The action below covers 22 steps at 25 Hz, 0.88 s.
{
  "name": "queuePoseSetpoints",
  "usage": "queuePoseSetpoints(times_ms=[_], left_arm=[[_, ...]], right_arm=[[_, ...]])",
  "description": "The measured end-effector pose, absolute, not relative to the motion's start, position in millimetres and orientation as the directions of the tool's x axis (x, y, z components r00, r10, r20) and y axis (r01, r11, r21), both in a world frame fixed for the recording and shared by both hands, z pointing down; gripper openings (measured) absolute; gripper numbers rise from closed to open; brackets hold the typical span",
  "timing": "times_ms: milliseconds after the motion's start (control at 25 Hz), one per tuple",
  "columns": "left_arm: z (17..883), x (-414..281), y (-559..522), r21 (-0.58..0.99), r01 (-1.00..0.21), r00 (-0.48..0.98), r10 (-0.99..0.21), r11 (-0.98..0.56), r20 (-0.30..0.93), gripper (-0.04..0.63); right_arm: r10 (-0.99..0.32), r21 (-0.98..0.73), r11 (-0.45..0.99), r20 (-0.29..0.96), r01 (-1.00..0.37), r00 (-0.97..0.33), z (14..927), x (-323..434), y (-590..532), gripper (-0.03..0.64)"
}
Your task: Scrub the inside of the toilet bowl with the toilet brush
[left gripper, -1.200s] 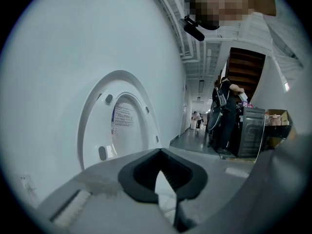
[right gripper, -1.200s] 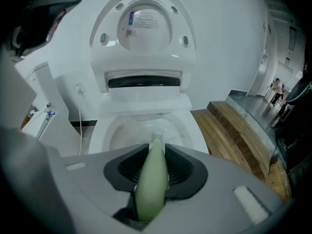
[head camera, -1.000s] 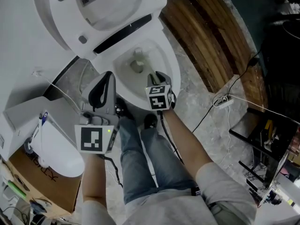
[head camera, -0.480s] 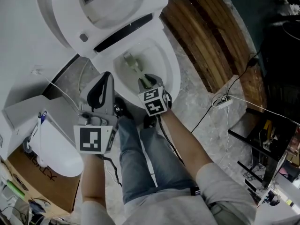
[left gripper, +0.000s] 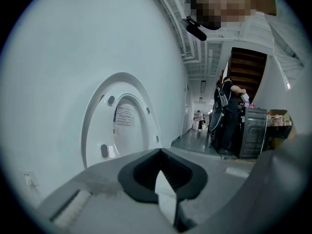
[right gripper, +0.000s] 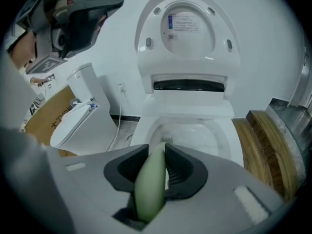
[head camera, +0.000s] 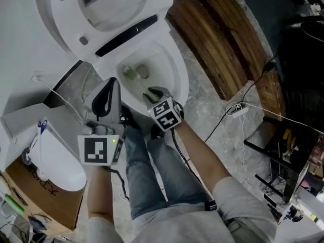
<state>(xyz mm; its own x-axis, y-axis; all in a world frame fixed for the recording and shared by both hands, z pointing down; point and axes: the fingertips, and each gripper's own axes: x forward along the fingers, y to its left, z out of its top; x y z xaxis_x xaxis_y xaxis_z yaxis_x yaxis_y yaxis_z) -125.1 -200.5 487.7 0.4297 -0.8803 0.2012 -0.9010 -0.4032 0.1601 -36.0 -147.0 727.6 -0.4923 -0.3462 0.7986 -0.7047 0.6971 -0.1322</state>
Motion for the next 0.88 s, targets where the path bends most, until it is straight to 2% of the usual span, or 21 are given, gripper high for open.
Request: queuePoseSetpoints(times_ms=[320, 480, 880], left_arm=[[484, -106, -188, 0.141, -0.907, 0.420, -0.883, -0.398, 0.209, 0.005], [476, -91, -183, 0.141, -0.903, 0.426, -0.888, -0.406, 0.174, 0.005], [464, -61, -176, 0.137, -0.900, 0.432, -0.885, -0.413, 0.175, 0.005]], right_arm=[[-0.290, -0.182, 0.729, 0.792, -0.660, -0.538, 720, -16, -112, 0.106], [-0.255, -0.192, 0.747, 0.802, -0.637, -0.540, 716, 3, -93, 0.106], [-0.198, -0.209, 0.755, 0.831, -0.622, -0.520, 710, 57, -60, 0.106]])
